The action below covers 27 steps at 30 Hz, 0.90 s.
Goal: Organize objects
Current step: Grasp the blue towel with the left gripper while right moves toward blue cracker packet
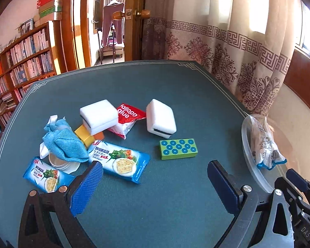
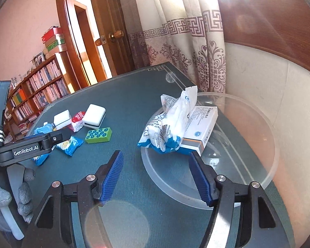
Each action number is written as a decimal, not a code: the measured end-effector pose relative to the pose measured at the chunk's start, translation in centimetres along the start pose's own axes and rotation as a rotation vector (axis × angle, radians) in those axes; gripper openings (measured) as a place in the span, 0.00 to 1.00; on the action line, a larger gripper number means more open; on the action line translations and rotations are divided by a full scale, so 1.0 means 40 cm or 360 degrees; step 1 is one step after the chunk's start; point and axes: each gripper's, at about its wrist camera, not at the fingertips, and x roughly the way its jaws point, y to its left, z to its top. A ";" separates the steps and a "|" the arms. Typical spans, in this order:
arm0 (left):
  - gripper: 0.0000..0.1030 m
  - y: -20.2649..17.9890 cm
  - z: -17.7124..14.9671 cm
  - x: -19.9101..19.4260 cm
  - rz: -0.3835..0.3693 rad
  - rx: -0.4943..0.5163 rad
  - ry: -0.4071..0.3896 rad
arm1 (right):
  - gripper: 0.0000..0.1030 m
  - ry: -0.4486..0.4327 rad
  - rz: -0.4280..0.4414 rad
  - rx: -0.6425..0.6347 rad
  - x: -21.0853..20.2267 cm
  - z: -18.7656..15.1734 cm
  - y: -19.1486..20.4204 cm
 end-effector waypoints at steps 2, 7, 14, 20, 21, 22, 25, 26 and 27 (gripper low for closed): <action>1.00 0.033 -0.006 -0.002 0.0062 -0.0026 -0.0011 | 0.65 0.0006 0.0027 -0.0030 0.005 -0.001 0.023; 1.00 0.100 -0.009 -0.012 0.0167 -0.0065 -0.0041 | 0.66 0.0033 0.0090 -0.0098 0.015 0.000 0.069; 1.00 0.215 -0.004 0.011 0.0304 -0.0233 -0.0005 | 0.68 0.0139 0.0218 -0.0105 0.061 0.003 0.108; 1.00 0.292 0.025 0.034 0.0293 -0.0400 0.0025 | 0.68 0.0187 0.0269 -0.0166 0.087 -0.006 0.154; 1.00 0.298 0.032 0.039 0.0289 -0.0420 0.0026 | 0.68 0.0192 0.0278 -0.0173 0.090 -0.006 0.160; 1.00 0.302 0.039 0.042 0.0301 -0.0436 0.0027 | 0.68 0.0199 0.0287 -0.0179 0.094 -0.006 0.166; 1.00 0.307 0.062 0.054 0.0369 -0.0448 0.0008 | 0.68 0.0214 0.0302 -0.0199 0.105 -0.006 0.183; 1.00 0.309 0.069 0.059 0.0379 -0.0453 0.0007 | 0.68 0.0220 0.0305 -0.0207 0.109 -0.007 0.187; 1.00 0.311 0.075 0.065 0.0382 -0.0463 0.0006 | 0.68 0.0224 0.0308 -0.0215 0.113 -0.008 0.192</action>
